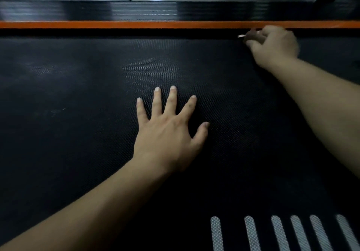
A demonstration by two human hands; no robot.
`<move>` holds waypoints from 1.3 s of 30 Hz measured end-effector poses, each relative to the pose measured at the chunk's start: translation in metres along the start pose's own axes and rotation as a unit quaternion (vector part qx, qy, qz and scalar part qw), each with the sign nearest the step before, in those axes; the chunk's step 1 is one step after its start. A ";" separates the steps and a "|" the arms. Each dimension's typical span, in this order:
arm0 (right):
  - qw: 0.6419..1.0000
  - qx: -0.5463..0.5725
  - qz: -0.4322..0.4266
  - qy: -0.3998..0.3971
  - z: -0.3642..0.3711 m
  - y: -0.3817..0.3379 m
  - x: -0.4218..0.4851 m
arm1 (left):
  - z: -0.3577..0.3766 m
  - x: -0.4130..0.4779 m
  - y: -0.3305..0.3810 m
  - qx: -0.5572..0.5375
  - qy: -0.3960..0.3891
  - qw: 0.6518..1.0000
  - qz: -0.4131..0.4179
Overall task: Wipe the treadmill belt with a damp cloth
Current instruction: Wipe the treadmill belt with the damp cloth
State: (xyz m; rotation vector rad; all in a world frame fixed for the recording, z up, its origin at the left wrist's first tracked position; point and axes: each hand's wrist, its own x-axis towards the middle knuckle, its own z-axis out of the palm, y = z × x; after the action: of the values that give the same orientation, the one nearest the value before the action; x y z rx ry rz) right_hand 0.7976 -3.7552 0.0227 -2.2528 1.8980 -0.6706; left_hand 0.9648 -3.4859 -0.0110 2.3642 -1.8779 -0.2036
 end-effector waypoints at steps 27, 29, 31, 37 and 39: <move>0.981 0.005 -0.168 -0.094 -0.051 0.036 -0.152 | 0.000 0.000 0.000 0.009 -0.008 1.000 0.004; 0.995 -0.019 -0.082 -0.053 -0.064 0.062 -0.132 | 0.000 -0.001 0.000 0.009 -0.008 1.000 0.006; 0.999 -0.036 0.012 -0.020 -0.072 0.078 -0.121 | 0.001 -0.001 0.000 0.009 -0.001 1.000 0.008; 0.980 0.031 -0.152 -0.121 -0.075 0.033 -0.245 | 0.000 -0.003 0.000 0.013 -0.002 1.000 0.009; 0.977 0.009 -0.165 -0.131 -0.084 0.043 -0.248 | 0.000 -0.004 0.001 0.020 -0.004 1.000 0.012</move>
State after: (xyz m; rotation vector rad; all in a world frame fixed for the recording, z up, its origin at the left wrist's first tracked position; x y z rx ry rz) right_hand 0.6959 -3.5100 0.0190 -2.5245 1.4098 -0.3948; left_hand 0.9633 -3.4824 -0.0108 2.3670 -1.9311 -0.1758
